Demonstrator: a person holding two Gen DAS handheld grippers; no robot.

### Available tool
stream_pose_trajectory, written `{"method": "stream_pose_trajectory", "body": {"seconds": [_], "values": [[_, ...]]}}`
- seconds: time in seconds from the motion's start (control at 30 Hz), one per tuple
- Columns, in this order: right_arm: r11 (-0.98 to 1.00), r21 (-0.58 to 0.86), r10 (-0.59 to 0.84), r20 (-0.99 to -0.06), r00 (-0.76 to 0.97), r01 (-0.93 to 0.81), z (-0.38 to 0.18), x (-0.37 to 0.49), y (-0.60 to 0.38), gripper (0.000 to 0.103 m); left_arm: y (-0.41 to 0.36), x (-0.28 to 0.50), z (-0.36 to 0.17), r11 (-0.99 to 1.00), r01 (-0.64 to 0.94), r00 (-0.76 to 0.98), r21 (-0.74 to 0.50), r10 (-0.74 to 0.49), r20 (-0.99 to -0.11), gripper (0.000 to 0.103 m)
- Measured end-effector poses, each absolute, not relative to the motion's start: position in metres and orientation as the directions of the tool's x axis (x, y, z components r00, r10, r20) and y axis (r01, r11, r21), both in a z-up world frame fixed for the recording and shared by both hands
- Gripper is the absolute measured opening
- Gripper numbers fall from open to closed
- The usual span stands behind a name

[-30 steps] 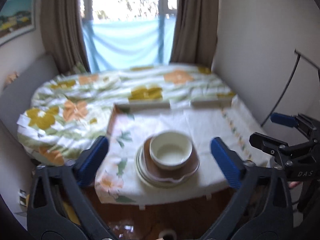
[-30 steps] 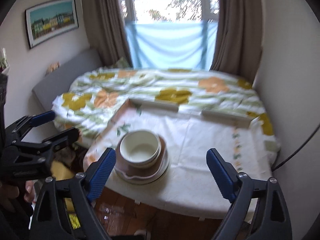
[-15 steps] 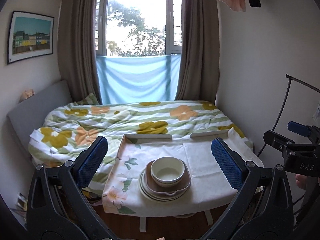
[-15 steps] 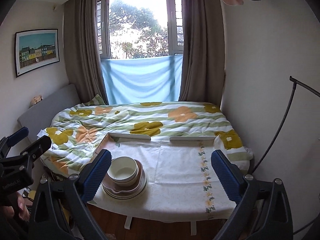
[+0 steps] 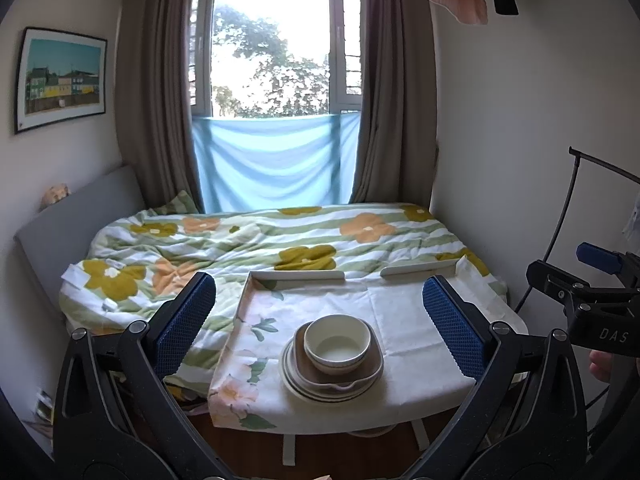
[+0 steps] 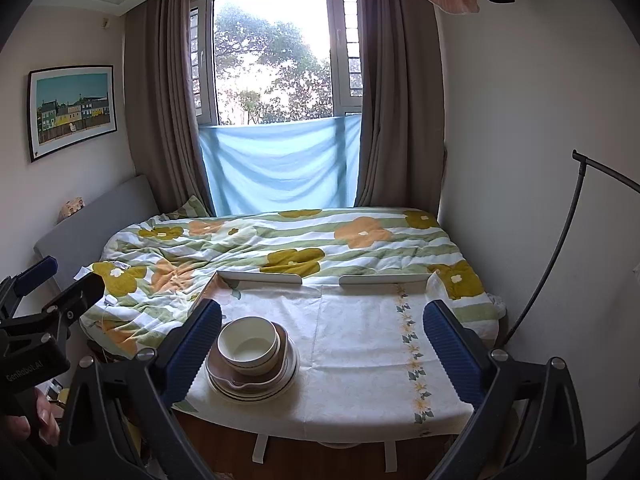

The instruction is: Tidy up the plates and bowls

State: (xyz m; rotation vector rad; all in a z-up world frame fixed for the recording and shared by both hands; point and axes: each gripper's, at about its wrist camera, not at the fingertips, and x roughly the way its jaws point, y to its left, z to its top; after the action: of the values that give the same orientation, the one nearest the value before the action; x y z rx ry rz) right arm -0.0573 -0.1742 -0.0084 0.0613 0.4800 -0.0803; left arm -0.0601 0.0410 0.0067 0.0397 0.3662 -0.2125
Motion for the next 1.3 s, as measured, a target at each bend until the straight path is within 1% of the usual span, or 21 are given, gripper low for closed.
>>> {"method": "stream_pose_trajectory", "body": {"seconds": [0.5,1.3], "values": [[0.994,0.047,-0.061,-0.463,0.884,0.094,-0.0074,-0.0523,-0.1713,0.100,0.0435,-0.0609,0.0102,0.977,0.210,0.917,0.022,-0.189,-0.350,0.103],[0.994,0.049,-0.068,-0.466,0.882,0.103,-0.0090,-0.0533,-0.1741,0.100,0.0434,-0.0611,0.0108,0.976,0.215,0.916,0.020,-0.194,-0.351,0.103]]}}
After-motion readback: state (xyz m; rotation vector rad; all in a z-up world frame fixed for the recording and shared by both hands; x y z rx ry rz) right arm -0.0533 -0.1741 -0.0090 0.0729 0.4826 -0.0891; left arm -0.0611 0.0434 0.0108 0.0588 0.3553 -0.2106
